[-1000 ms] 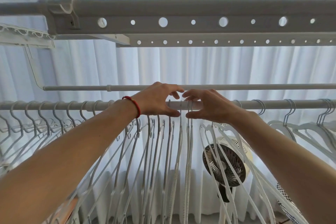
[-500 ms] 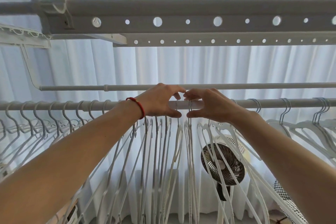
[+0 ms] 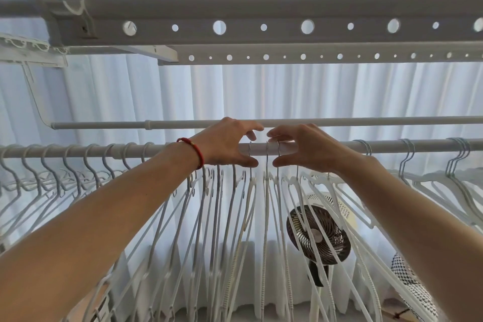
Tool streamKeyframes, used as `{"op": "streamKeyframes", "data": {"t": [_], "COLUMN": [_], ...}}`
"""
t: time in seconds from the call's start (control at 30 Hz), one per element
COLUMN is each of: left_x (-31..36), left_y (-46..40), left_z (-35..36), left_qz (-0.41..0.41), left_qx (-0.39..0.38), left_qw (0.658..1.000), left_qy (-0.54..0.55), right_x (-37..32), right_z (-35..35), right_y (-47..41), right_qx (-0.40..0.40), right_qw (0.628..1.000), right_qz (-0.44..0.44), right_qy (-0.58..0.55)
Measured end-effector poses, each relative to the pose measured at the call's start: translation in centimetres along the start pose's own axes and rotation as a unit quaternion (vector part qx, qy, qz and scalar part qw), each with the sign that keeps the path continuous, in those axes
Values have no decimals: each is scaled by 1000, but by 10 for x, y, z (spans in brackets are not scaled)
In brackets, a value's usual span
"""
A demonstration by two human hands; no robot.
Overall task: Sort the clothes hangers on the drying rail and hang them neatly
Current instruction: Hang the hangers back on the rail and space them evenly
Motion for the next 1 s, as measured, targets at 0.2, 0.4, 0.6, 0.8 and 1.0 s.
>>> {"op": "streamKeyframes", "data": {"t": [0.2, 0.4, 0.6, 0.8, 1.0], "left_x": [0, 6, 13, 20, 21], "left_y": [-3, -7, -10, -15, -20], "left_z": [5, 6, 12, 16, 18], "left_qz": [12, 24, 24, 24, 17], "left_qx": [19, 24, 20, 21, 15], "left_qw": [1000, 999, 999, 999, 1000], "left_qy": [-10, -22, -14, -14, -13], "right_x": [4, 11, 13, 30, 29], "right_z": [-2, -2, -6, -19, -17], "right_y": [3, 4, 10, 24, 27], "right_qx": [2, 1, -5, -18, -27], "right_qw": [1000, 1000, 1000, 998, 995], "right_qz": [-7, -2, -3, 18, 10], "right_qy": [8, 0, -13, 56, 91]}}
Point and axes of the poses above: each hand's wrist, its own y-axis away from the middle knuckle, its own z-axis out of the palm, x = y × z, the point moved 6 cm from there along -y, towards the middle knuckle, and after that the axes turned 6 degrees about y, right-handed, at the moved point
